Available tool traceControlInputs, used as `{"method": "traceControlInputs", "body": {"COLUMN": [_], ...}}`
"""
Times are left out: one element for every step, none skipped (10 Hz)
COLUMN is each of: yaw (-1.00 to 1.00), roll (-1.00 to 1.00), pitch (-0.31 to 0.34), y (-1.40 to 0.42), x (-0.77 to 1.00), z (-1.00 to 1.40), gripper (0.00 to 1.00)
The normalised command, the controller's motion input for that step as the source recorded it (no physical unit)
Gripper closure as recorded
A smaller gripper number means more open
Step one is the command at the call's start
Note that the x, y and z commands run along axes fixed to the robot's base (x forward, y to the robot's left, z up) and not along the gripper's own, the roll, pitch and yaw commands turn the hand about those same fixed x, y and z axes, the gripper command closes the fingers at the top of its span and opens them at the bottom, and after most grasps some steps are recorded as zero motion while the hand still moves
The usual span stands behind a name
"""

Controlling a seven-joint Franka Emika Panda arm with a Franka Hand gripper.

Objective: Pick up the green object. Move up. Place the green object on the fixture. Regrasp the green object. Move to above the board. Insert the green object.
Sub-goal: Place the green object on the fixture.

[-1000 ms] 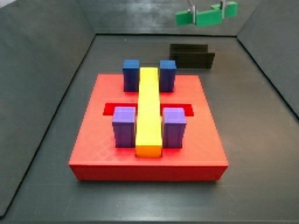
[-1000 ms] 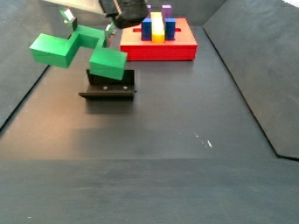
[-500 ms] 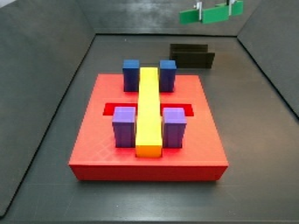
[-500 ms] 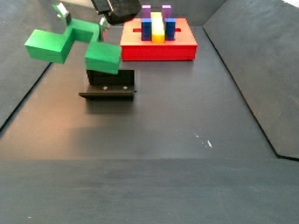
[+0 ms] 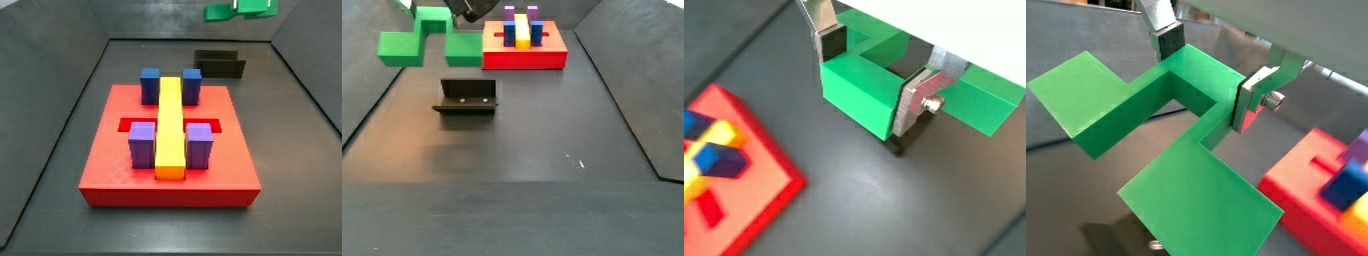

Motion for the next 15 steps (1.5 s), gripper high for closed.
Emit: {"method": "traceControlInputs", "body": {"yaw": [0.02, 0.03, 0.10, 0.05, 0.00, -0.15, -0.25, -0.47, -0.47, -0.25, -0.52, -0.45, -0.13, 0.00, 0.00], "roll": [-0.93, -0.94, -0.87, -0.63, -0.34, -0.21, -0.34, -0.14, -0.06, -0.55, -0.17, -0.09, -0.10, -0.03, -0.03], "pitch": [0.886, 0.869, 0.466, -0.109, -0.817, -1.000, -0.337, -0.254, -0.100, 0.000, 0.106, 0.146, 0.020, -0.006, -0.026], "y": [0.00, 0.00, 0.11, 0.22, 0.03, 0.00, 0.21, 0.00, 0.04, 0.35, 0.19, 0.20, 0.18, 0.00, 0.00], "x": [0.43, 0.41, 0.38, 0.09, -0.21, -0.32, -0.05, -0.07, 0.00, 0.29, 0.27, 0.15, 0.01, 0.14, 0.09], "z": [0.12, 0.02, -0.13, -0.52, -0.34, -0.22, -0.20, -0.04, -0.13, -0.27, -0.34, -0.41, -0.41, -0.25, -0.11], "gripper": [1.00, 1.00, 1.00, 1.00, 1.00, 1.00, 1.00, 1.00, 1.00, 1.00, 1.00, 1.00, 1.00, 1.00, 1.00]}}
